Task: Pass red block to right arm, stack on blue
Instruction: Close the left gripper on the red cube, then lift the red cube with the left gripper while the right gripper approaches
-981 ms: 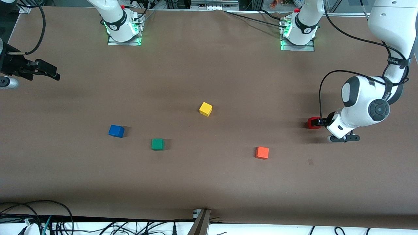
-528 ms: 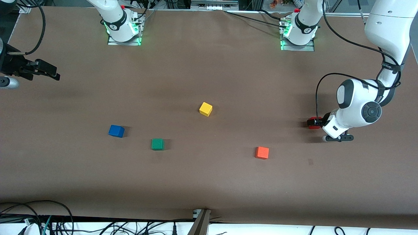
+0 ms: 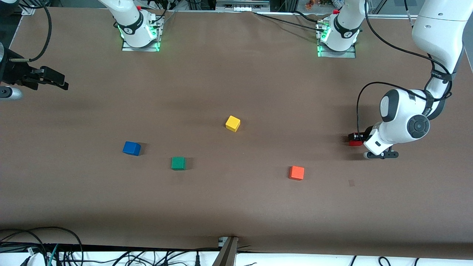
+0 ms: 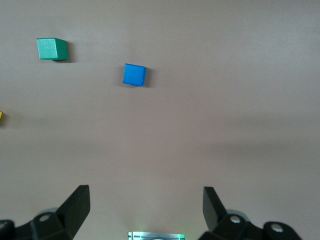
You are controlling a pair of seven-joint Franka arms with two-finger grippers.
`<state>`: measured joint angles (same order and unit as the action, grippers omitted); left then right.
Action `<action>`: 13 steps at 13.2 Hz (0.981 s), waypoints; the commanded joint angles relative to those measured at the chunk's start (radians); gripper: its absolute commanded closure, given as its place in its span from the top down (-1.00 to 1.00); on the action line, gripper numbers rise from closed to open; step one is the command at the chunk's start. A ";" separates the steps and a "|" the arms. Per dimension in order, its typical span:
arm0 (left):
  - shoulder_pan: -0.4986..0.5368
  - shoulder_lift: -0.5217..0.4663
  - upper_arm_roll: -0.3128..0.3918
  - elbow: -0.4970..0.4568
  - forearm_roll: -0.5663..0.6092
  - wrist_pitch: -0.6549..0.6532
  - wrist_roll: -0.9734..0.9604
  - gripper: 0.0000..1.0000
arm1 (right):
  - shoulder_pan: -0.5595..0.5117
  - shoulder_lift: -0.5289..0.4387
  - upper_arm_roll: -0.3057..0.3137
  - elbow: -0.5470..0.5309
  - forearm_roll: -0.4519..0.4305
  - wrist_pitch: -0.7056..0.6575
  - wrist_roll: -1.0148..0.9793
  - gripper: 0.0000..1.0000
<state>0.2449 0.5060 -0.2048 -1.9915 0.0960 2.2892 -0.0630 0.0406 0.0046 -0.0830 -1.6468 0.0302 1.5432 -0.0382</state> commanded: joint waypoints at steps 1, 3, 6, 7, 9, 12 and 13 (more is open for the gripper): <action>0.007 -0.026 -0.008 -0.004 0.034 -0.005 0.006 -1.00 | -0.004 0.002 0.002 0.013 -0.001 -0.018 0.012 1.00; 0.004 -0.056 -0.010 -0.001 0.036 -0.010 0.009 -1.00 | -0.004 0.002 0.002 0.013 -0.001 -0.018 0.012 1.00; 0.004 -0.089 -0.024 0.100 0.037 -0.169 0.064 -1.00 | -0.004 0.006 0.002 0.019 -0.001 -0.018 0.009 1.00; 0.004 -0.098 -0.031 0.124 0.036 -0.194 0.131 -1.00 | -0.004 0.008 0.002 0.021 -0.001 -0.015 0.003 1.00; 0.004 -0.124 -0.035 0.134 0.036 -0.201 0.268 -1.00 | -0.005 0.017 0.002 0.044 0.002 -0.017 -0.002 1.00; 0.011 -0.149 -0.054 0.157 -0.063 -0.201 0.501 -1.00 | 0.028 0.031 0.020 0.050 0.007 -0.086 -0.005 1.00; 0.011 -0.159 -0.061 0.164 -0.123 -0.201 0.593 -1.00 | 0.031 0.038 0.020 0.047 0.039 -0.101 -0.005 1.00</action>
<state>0.2448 0.3747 -0.2457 -1.8424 0.0502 2.1077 0.3827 0.0591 0.0187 -0.0678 -1.6324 0.0381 1.4940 -0.0416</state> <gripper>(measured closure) 0.445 0.000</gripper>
